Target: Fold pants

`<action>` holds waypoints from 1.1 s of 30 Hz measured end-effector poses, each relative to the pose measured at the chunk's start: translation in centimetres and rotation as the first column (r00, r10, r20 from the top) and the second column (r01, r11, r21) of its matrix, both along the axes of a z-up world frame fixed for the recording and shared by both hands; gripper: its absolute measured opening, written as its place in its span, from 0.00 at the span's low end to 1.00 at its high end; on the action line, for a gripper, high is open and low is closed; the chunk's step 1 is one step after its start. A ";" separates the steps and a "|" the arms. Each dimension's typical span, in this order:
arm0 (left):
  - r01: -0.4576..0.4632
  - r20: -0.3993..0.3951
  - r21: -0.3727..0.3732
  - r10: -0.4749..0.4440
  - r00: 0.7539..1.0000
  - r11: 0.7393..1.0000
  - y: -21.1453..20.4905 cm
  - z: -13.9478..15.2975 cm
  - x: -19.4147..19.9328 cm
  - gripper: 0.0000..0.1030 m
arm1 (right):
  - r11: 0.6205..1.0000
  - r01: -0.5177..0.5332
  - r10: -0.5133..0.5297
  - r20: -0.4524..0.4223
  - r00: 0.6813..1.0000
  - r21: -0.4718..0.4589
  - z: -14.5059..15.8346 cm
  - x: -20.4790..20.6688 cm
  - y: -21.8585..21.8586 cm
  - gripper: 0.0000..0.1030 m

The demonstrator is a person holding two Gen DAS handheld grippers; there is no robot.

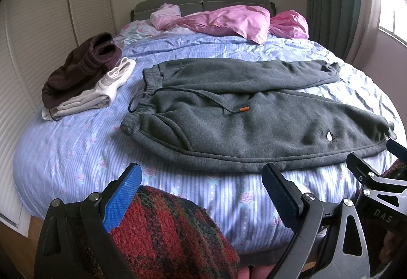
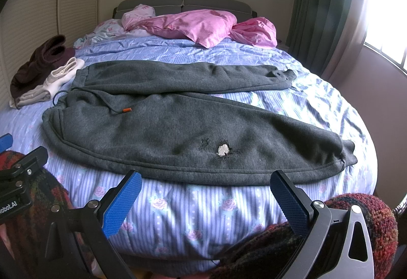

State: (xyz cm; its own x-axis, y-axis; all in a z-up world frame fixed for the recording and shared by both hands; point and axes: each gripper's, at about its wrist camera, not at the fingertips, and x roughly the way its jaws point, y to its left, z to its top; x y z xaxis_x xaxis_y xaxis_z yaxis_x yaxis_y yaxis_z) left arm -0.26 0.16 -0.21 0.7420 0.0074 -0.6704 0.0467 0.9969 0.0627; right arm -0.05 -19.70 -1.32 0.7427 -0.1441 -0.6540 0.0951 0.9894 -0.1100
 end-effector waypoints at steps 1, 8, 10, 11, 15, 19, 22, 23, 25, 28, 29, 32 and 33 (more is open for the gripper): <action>0.000 0.000 -0.001 0.000 1.000 1.000 0.0 0.0 0.0 0.94 | 1.000 0.000 0.000 0.000 1.000 0.000 0.0 0.0 0.0 0.99; 0.000 -0.001 -0.002 0.000 1.000 1.000 0.0 0.0 0.0 0.94 | 1.000 0.000 0.000 0.000 1.000 -0.001 0.0 0.0 0.0 0.99; 0.000 -0.001 -0.001 0.000 1.000 1.000 0.0 0.0 0.0 0.94 | 1.000 0.000 0.000 0.000 1.000 -0.001 0.0 0.0 0.0 0.99; 0.001 -0.001 -0.001 -0.001 1.000 1.000 0.0 0.0 0.0 0.94 | 1.000 0.000 0.000 0.000 1.000 -0.001 0.0 0.0 0.0 0.99; 0.000 -0.002 -0.003 0.000 1.000 1.000 0.0 0.0 0.0 0.94 | 1.000 0.000 0.000 0.000 1.000 -0.002 0.0 0.0 0.0 0.99; 0.000 -0.006 -0.003 0.000 1.000 1.000 -0.2 -0.3 -0.1 0.94 | 1.000 0.002 -0.002 -0.001 1.000 -0.005 0.0 -0.1 0.1 0.99; 0.005 -0.013 -0.003 -0.005 1.000 1.000 -0.7 -0.9 -0.1 0.94 | 1.000 0.009 -0.009 -0.002 1.000 -0.013 0.1 -0.2 0.1 0.99; 0.010 -0.018 -0.004 -0.010 1.000 1.000 -1.0 -1.1 -0.1 0.94 | 1.000 0.013 -0.013 -0.004 1.000 -0.017 0.0 -0.1 0.2 0.99; 0.019 -0.029 -0.004 -0.019 0.999 1.000 -1.3 -1.1 0.0 0.94 | 0.999 0.025 -0.025 -0.004 1.000 -0.021 -0.1 0.2 0.4 0.99; 0.021 -0.008 0.024 -0.021 1.000 0.999 -1.4 -0.1 0.6 0.94 | 0.998 0.062 -0.062 -0.005 0.998 -0.006 -0.1 0.8 0.4 0.99; 0.018 0.011 0.040 -0.018 1.000 0.999 -1.1 0.8 0.9 0.94 | 0.997 0.072 -0.072 -0.006 0.997 0.006 0.1 1.0 0.4 0.99; 0.008 0.062 0.085 -0.014 0.998 0.996 -0.4 2.9 2.9 0.97 | 0.991 0.107 -0.107 -0.010 0.994 0.076 0.6 2.1 0.2 0.99; 0.013 0.056 0.092 -0.018 0.998 0.996 0.0 3.3 3.7 0.98 | 0.988 0.114 -0.113 -0.015 0.993 0.106 0.9 2.9 0.1 0.99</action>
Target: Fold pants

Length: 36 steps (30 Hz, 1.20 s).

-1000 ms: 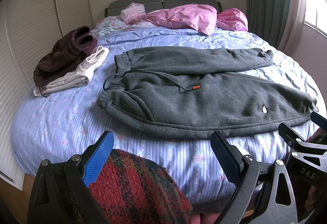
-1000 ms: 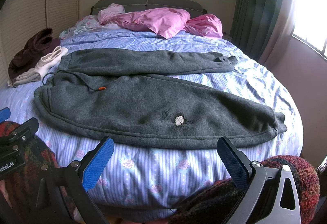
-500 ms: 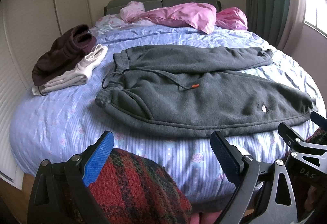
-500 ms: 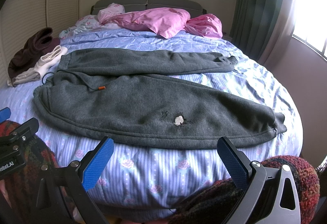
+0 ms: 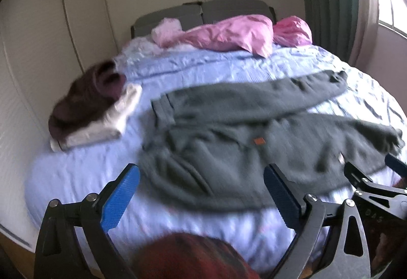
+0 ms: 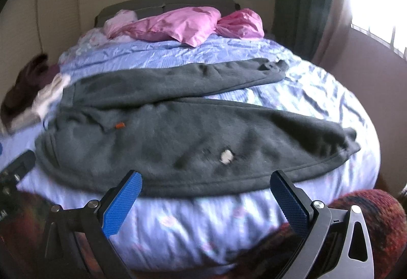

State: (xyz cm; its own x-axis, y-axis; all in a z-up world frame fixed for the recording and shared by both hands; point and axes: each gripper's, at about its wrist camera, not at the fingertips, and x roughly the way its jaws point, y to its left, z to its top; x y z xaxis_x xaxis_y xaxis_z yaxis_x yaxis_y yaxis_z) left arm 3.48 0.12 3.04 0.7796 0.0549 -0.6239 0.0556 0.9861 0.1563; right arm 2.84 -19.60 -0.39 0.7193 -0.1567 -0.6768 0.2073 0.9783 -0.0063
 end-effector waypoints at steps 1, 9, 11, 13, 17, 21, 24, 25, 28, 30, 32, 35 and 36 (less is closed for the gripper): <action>0.006 -0.030 0.001 -0.006 1.000 1.000 0.5 0.1 1.2 0.98 | 1.000 0.007 -0.007 0.000 1.000 0.026 0.2 0.7 0.0 0.99; -0.027 -0.364 -0.096 -0.010 0.931 0.995 4.8 -4.1 8.2 0.97 | 0.972 0.170 -0.156 -0.098 0.983 0.164 -2.3 4.6 -1.2 0.99; -0.017 -0.421 -0.128 -0.039 0.906 0.992 5.2 -5.1 8.9 0.97 | 0.961 0.206 -0.185 -0.127 0.974 0.187 -3.6 4.8 -1.2 0.99; -0.017 -0.475 -0.174 -0.068 0.877 0.985 5.7 -6.0 9.7 0.97 | 0.961 0.215 -0.192 -0.141 0.971 0.173 -4.4 5.0 -0.9 0.99; -0.037 -0.548 -0.208 -0.085 0.832 0.977 6.9 -7.7 11.1 0.97 | 0.954 0.236 -0.207 -0.166 0.964 0.182 -6.0 5.7 -0.2 0.98; -0.122 -0.604 -0.309 -0.096 0.791 0.943 8.6 -9.3 12.1 0.95 | 0.946 0.245 -0.207 -0.184 0.961 0.213 -7.3 6.1 0.4 0.98; -0.181 -0.622 -0.352 -0.085 0.778 0.918 9.6 -10.0 12.4 0.95 | 0.935 0.249 -0.199 -0.210 0.957 0.252 -8.4 6.3 0.2 0.94; -0.196 -0.633 -0.361 -0.086 0.769 0.912 9.9 -10.4 12.5 0.94 | 0.930 0.257 -0.202 -0.218 0.955 0.265 -8.8 6.3 0.0 0.94; -0.233 -0.667 -0.393 -0.101 0.738 0.890 10.5 -11.2 12.1 0.91 | 0.911 0.286 -0.217 -0.244 0.945 0.296 -9.9 6.2 -0.5 0.92; -0.245 -0.681 -0.395 -0.103 0.725 0.885 10.7 -11.4 11.6 0.90 | 0.896 0.302 -0.223 -0.259 0.940 0.324 -10.3 6.1 -0.8 0.92; -0.255 -0.685 -0.405 -0.107 0.721 0.878 10.8 -11.7 11.6 0.90 | 0.887 0.313 -0.232 -0.260 0.937 0.340 -10.5 6.0 -1.0 0.92; -0.254 -0.687 -0.430 -0.132 0.715 0.866 10.5 -12.1 12.4 0.83 | 0.884 0.320 -0.241 -0.255 0.936 0.340 -10.8 6.0 -0.8 0.92; -0.252 -0.688 -0.447 -0.149 0.710 0.858 10.2 -12.4 12.8 0.82 | 0.884 0.319 -0.240 -0.255 0.937 0.341 -10.9 6.1 -0.8 0.92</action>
State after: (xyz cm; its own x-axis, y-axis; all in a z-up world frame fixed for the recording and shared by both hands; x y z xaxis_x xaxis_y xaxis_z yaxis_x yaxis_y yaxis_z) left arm 16.30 10.30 -9.31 0.1302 -0.3752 -0.9178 -0.1066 0.9150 -0.3892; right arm 8.92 -20.36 -11.26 0.5264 -0.0397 -0.8493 0.5053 0.8180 0.2749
